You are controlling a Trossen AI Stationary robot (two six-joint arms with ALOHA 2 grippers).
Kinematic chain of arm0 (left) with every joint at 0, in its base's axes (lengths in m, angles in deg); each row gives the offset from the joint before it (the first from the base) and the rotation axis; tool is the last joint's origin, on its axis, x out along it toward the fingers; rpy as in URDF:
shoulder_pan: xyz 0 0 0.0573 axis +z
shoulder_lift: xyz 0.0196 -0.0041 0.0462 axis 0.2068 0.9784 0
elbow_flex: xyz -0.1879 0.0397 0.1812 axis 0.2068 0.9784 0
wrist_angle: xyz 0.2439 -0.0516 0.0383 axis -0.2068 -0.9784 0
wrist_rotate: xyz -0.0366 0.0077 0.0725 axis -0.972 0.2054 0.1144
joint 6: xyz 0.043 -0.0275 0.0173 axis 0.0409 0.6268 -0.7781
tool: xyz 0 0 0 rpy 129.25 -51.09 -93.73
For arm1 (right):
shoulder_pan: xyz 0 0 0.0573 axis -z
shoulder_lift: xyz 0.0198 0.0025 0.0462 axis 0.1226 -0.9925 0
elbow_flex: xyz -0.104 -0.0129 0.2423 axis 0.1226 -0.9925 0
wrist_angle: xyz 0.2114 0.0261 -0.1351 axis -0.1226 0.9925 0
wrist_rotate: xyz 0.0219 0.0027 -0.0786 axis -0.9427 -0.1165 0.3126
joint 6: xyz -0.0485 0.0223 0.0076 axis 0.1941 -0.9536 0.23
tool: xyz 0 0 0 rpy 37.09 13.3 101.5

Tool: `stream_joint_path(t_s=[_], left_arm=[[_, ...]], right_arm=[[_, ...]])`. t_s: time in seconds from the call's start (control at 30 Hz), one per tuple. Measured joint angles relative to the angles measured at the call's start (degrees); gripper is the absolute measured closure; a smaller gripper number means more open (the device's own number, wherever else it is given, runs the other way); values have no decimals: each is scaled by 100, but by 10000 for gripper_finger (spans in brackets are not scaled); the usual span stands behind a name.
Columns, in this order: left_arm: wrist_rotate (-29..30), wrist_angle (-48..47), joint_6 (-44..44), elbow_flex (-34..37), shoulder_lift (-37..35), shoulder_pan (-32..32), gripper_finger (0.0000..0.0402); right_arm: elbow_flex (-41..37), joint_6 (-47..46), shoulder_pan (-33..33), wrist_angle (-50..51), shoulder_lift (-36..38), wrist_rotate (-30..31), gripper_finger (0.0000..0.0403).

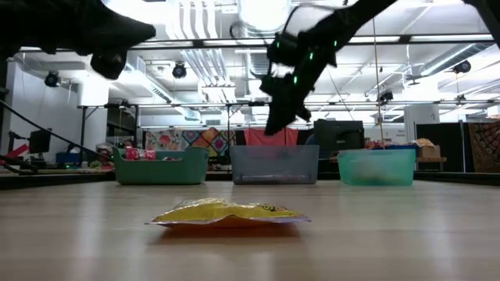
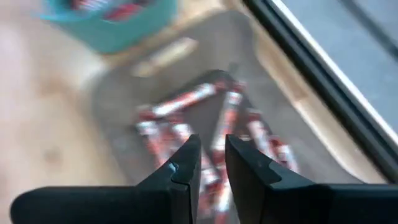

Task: Sort candy
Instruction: Put the yellow candy into the light green bin

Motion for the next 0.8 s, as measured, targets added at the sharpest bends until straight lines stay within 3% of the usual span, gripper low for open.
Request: stream_joint_path(t_s=[0.13,0.27,0.5,0.8], left_arm=[[-30,-545,1242,0,12,-42,402],[-266,-1165,2322,-2,100,-86,402],[-292,-1295,2723,-2,352,-201,402],[-285,-1185,2736,-2,811,-201,402]], right_arm=[[216,-159,-347,692,290,-738,337],[264,34,-993,1530,557,-838,337],[-178,-14,-2577,1579,794,-767,337],[-414,-793,-4591,1180,574,1026,337]])
